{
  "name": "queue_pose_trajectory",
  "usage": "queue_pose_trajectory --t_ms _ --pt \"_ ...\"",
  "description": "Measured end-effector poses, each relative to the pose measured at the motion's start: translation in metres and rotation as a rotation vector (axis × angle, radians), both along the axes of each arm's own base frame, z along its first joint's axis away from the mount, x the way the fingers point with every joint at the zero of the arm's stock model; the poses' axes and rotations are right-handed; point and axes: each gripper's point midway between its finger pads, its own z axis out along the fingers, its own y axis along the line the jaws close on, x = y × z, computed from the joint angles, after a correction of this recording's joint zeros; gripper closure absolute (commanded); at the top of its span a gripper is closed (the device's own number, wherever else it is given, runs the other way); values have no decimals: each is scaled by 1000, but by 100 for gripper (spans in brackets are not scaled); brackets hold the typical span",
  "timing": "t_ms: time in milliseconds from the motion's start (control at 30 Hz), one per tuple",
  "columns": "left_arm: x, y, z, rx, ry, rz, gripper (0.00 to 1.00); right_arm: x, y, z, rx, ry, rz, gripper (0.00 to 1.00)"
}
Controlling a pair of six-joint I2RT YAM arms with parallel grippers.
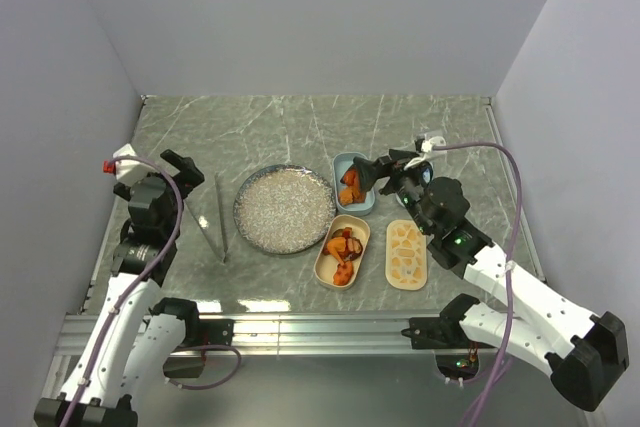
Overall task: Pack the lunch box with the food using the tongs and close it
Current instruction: Pick up the lid of the lunch box with the left arm
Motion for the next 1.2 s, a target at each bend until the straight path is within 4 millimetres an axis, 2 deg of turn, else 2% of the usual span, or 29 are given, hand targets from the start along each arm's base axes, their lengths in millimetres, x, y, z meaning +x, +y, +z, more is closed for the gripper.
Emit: queue_pose_trajectory --t_ms 200,333,400,467,633,700,833,1000,1200 --pt "2 -3 8 19 -77 -31 1 0 -22 -18 -32 35 -96 0" --pt "2 -6 9 14 -120 -47 1 -2 -43 -17 -20 28 -173 0" --pt "-1 -7 15 8 -161 -56 0 2 -56 -17 -16 33 -226 0" --pt "-3 -8 23 4 -195 -64 1 11 -70 -26 -25 59 -282 0" --pt "-6 -11 41 -6 -269 -79 1 47 -107 -74 -81 218 -415 0" --pt "-6 -13 46 -9 -290 -89 1 61 -123 -107 -107 332 -451 0" --pt "-4 -19 47 -13 -305 -122 0 79 -146 -153 -119 522 -490 0" --pt "4 -28 44 -15 -295 -167 1 100 -161 -186 -106 677 -514 0" --pt "4 -35 46 -19 -306 -210 0 105 -185 -221 -64 832 -549 0"
